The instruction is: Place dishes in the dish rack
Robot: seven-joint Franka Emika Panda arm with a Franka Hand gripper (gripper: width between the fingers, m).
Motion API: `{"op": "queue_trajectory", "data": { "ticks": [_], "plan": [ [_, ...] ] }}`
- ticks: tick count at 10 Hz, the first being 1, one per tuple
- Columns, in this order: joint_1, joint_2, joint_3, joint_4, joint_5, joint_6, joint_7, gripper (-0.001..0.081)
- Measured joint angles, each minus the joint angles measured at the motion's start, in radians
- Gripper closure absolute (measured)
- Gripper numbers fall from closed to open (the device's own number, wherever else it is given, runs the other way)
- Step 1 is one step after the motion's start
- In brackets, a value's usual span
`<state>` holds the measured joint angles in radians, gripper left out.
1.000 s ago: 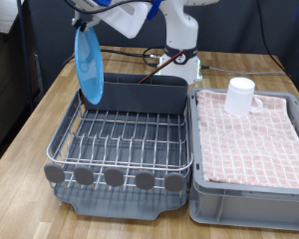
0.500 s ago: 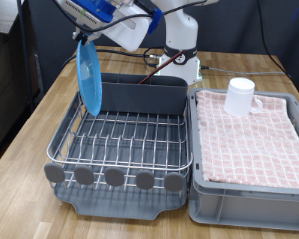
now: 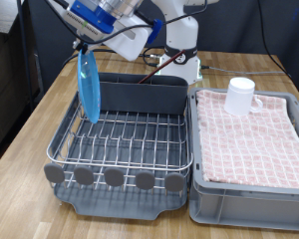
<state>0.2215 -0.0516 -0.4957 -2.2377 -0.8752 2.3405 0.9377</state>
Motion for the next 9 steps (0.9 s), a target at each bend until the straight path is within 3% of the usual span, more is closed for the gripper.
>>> {"op": "queue_trajectory", "data": {
  "ticks": [9],
  "plan": [
    [-0.009, 0.118, -0.072, -0.050, -0.004, 0.210, 0.047, 0.0786]
  ]
}}
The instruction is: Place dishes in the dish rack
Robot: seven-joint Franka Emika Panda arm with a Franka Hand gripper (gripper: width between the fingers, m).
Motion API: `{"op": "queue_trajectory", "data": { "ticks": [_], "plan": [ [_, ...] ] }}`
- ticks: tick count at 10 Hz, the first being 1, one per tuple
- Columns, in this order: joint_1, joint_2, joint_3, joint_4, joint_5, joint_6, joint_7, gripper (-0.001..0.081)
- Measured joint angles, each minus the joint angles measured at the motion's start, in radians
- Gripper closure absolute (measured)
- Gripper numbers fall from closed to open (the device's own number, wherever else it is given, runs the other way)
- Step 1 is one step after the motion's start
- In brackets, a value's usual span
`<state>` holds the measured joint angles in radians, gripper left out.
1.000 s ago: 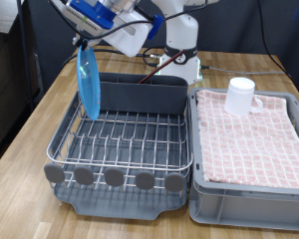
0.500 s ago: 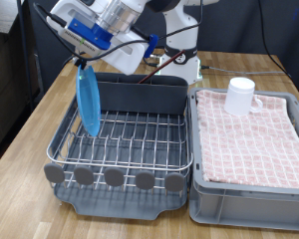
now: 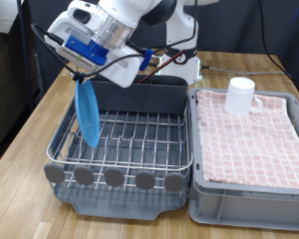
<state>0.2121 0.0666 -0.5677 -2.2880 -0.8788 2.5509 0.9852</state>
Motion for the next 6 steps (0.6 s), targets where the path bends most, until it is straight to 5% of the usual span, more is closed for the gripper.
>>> {"op": "queue_trajectory", "data": {
  "ticks": [6],
  "plan": [
    [0.000, 0.023, -0.009, -0.009, 0.005, 0.036, 0.014, 0.0786]
  ]
}}
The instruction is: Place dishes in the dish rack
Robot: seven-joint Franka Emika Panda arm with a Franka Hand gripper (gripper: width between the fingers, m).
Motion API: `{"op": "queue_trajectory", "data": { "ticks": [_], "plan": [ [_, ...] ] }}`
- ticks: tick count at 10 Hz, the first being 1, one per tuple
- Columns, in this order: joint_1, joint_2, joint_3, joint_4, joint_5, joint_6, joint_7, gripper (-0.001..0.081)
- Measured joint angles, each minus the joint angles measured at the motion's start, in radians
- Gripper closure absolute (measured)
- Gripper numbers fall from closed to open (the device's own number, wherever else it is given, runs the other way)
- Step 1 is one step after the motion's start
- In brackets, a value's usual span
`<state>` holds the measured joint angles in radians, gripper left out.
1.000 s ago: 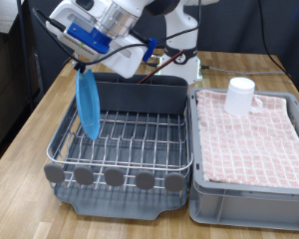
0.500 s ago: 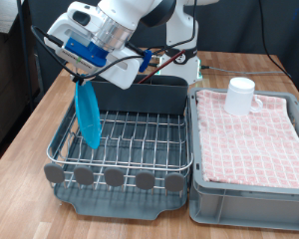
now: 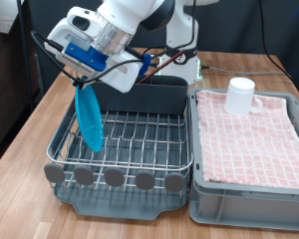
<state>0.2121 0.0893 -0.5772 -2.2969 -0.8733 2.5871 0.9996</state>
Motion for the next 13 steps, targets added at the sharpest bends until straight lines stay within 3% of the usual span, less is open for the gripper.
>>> {"op": "queue_trajectory", "data": {
  "ticks": [4, 5, 6, 7, 8, 10, 11, 12, 13],
  "plan": [
    [0.000, 0.009, -0.006, -0.017, 0.003, 0.023, 0.027, 0.0786],
    [0.000, 0.009, -0.008, -0.018, 0.003, 0.024, 0.029, 0.0636],
    [0.000, 0.009, -0.008, -0.019, 0.008, 0.025, 0.029, 0.0636],
    [0.000, 0.009, -0.008, -0.022, 0.038, 0.033, 0.019, 0.0437],
    [0.000, 0.010, -0.006, -0.024, 0.106, 0.041, -0.021, 0.0437],
    [0.000, 0.010, -0.004, -0.025, 0.228, 0.044, -0.121, 0.0103],
    [0.000, 0.009, -0.004, -0.025, 0.287, 0.044, -0.171, 0.0103],
    [-0.001, 0.007, -0.003, -0.024, 0.364, 0.041, -0.235, 0.0028],
    [-0.001, 0.001, -0.002, -0.019, 0.443, 0.030, -0.303, 0.0028]
  ]
}}
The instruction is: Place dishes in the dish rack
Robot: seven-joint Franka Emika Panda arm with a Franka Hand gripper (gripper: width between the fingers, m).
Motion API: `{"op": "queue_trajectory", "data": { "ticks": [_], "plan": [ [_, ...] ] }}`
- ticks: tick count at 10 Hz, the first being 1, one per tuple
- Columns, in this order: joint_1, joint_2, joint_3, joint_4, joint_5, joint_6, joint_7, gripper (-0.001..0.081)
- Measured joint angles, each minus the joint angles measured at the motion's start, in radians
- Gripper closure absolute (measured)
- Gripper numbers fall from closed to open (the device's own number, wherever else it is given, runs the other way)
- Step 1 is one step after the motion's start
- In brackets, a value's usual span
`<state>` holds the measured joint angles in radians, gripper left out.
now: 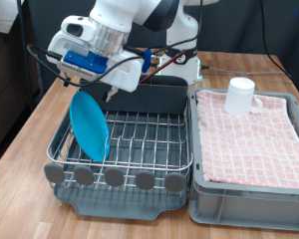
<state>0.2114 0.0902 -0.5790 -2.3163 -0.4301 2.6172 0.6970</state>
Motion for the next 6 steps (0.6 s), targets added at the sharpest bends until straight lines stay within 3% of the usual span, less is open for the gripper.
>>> {"op": "queue_trajectory", "data": {
  "ticks": [1, 6],
  "plan": [
    [0.000, -0.010, 0.001, 0.009, 0.061, -0.024, -0.055, 0.0008],
    [0.004, -0.110, 0.005, 0.073, 0.118, -0.188, -0.151, 0.0003]
  ]
}}
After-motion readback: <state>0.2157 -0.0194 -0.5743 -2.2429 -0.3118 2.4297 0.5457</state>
